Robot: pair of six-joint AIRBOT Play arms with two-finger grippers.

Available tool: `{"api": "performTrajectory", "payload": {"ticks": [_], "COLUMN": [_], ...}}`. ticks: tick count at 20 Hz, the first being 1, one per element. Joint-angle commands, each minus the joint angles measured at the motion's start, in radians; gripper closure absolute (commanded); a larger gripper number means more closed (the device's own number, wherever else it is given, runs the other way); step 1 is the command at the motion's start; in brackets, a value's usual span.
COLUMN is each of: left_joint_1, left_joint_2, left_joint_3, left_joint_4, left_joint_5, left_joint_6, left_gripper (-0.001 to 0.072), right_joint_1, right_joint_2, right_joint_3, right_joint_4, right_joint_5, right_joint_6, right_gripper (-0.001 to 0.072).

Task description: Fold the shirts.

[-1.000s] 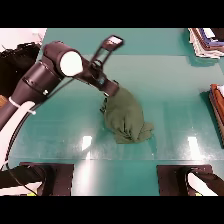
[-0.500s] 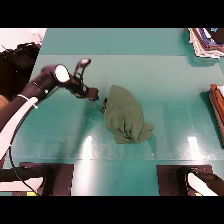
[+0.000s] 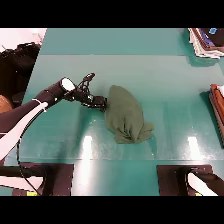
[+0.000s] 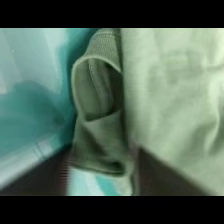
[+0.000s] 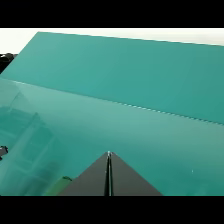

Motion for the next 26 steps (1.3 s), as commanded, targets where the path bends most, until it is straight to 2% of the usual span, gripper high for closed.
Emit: {"api": "performTrajectory", "payload": {"ticks": [1, 6, 9, 11, 12, 13, 14, 16, 17, 19, 26], "left_joint_1": [-0.011, 0.077, 0.115, 0.117, 0.117, 0.117, 0.117, 0.117, 0.117, 0.117, 0.117], "left_joint_2": [-0.013, 0.040, 0.142, 0.198, 0.212, 0.217, 0.216, 0.214, 0.213, 0.213, 0.213], "left_joint_3": [-0.004, 0.088, 0.130, 0.137, 0.137, 0.137, 0.136, 0.137, 0.137, 0.137, 0.137], "left_joint_4": [-0.025, 0.024, 0.111, 0.177, 0.196, 0.201, 0.203, 0.202, 0.203, 0.202, 0.206], "left_joint_5": [0.028, -0.056, -0.056, -0.050, -0.051, -0.056, -0.064, -0.069, -0.069, -0.074, -0.111], "left_joint_6": [0.012, -0.008, -0.007, -0.006, -0.006, -0.006, -0.006, -0.007, -0.007, -0.009, -0.008], "left_gripper": [0.0668, 0.0677, 0.0676, 0.0676, 0.0676, 0.0676, 0.0675, 0.0675, 0.0675, 0.0676, 0.0675], "right_joint_1": [0.001, 0.001, 0.001, 0.001, 0.002, 0.004, 0.008, 0.040, 0.068, 0.140, 0.340], "right_joint_2": [0.001, 0.001, 0.000, 0.000, 0.000, -0.004, -0.018, -0.071, -0.107, -0.190, -0.432], "right_joint_3": [0.000, -0.046, -0.212, -0.374, -0.463, -0.542, -0.615, -0.712, -0.737, -0.754, -0.639], "right_joint_4": [0.000, -0.069, -0.118, -0.131, -0.123, -0.101, -0.045, 0.051, 0.089, 0.161, 0.173], "right_joint_5": [0.016, 0.181, 0.268, 0.257, 0.238, 0.212, 0.192, 0.166, 0.145, 0.107, 0.095], "right_joint_6": [0.001, 0.027, 0.089, 0.117, 0.117, 0.117, 0.116, 0.116, 0.114, 0.100, 0.085], "right_gripper": [0.0693, 0.0693, 0.0693, 0.0692, 0.0589, 0.0350, 0.0233, 0.0246, 0.0275, 0.0275, 0.0275]}}
